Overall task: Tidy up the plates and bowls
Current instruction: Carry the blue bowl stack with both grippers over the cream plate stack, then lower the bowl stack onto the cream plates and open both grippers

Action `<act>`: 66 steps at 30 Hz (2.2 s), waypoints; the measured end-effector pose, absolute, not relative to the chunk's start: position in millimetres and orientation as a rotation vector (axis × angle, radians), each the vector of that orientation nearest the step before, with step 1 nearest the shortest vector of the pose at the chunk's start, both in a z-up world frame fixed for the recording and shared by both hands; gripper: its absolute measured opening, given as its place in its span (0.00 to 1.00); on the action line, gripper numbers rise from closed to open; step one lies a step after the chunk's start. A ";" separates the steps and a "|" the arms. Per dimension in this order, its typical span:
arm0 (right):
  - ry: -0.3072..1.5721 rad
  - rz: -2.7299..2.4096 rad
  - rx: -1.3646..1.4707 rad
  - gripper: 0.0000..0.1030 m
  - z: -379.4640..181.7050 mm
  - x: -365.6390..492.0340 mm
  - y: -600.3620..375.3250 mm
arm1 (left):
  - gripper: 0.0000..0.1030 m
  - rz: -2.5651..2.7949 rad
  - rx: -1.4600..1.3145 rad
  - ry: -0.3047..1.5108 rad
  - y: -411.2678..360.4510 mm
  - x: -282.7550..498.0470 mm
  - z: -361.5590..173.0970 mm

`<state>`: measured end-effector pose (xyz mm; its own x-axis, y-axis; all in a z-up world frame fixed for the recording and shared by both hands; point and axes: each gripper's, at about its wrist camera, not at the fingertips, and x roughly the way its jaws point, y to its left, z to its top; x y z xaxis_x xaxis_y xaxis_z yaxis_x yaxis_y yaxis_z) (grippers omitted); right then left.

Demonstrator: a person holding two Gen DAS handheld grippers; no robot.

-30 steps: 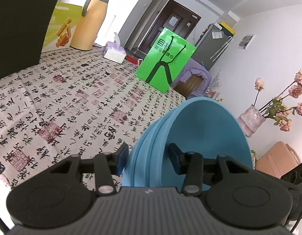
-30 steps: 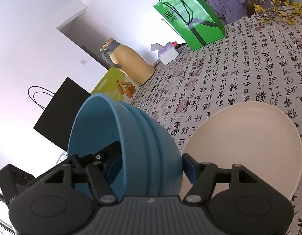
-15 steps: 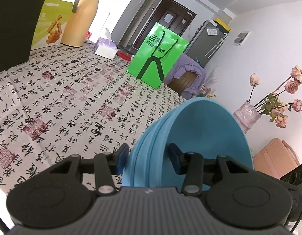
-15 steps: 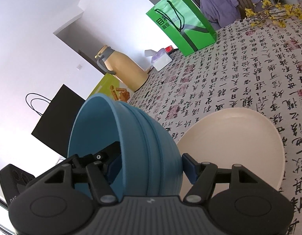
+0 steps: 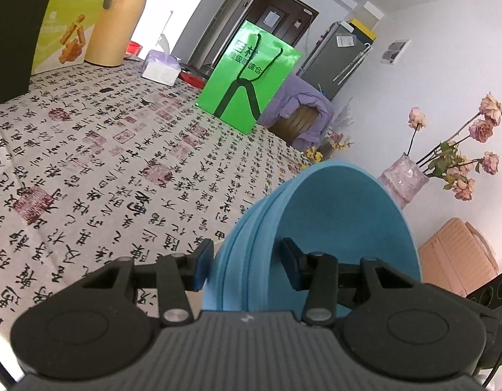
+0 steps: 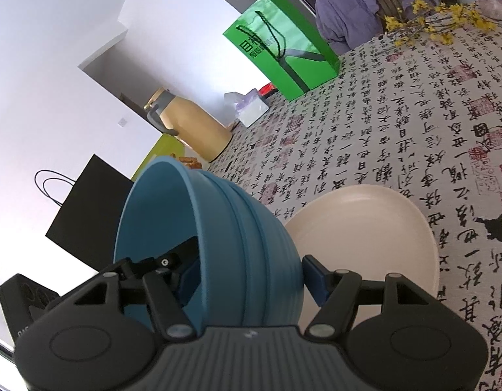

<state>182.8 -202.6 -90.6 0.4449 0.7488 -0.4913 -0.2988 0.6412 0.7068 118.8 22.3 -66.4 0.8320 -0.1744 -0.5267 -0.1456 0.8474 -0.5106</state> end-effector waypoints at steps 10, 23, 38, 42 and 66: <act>0.899 0.667 0.613 0.65 -101.8 186.8 -218.4 | 0.44 -0.039 -0.569 0.635 11.1 133.0 -77.3; 0.914 0.600 0.621 0.65 -114.8 191.9 -233.4 | 0.44 -0.076 -0.580 0.692 0.4 153.2 -98.2; 0.944 0.543 0.614 0.65 -128.5 200.1 -237.7 | 0.44 -0.099 -0.600 0.749 -2.8 172.8 -120.1; 0.942 0.543 0.598 0.65 -128.0 201.1 -234.1 | 0.44 -0.092 -0.599 0.746 -2.5 173.8 -120.6; 0.851 0.579 0.496 0.74 -120.7 198.1 -226.7 | 0.65 -0.108 -0.573 0.731 0.8 168.7 -116.2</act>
<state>198.1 -226.7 -120.7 0.5255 0.6502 -0.5487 -0.2720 0.7395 0.6158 168.7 0.8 -116.2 0.7466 -0.2876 -0.5999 -0.1016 0.8419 -0.5300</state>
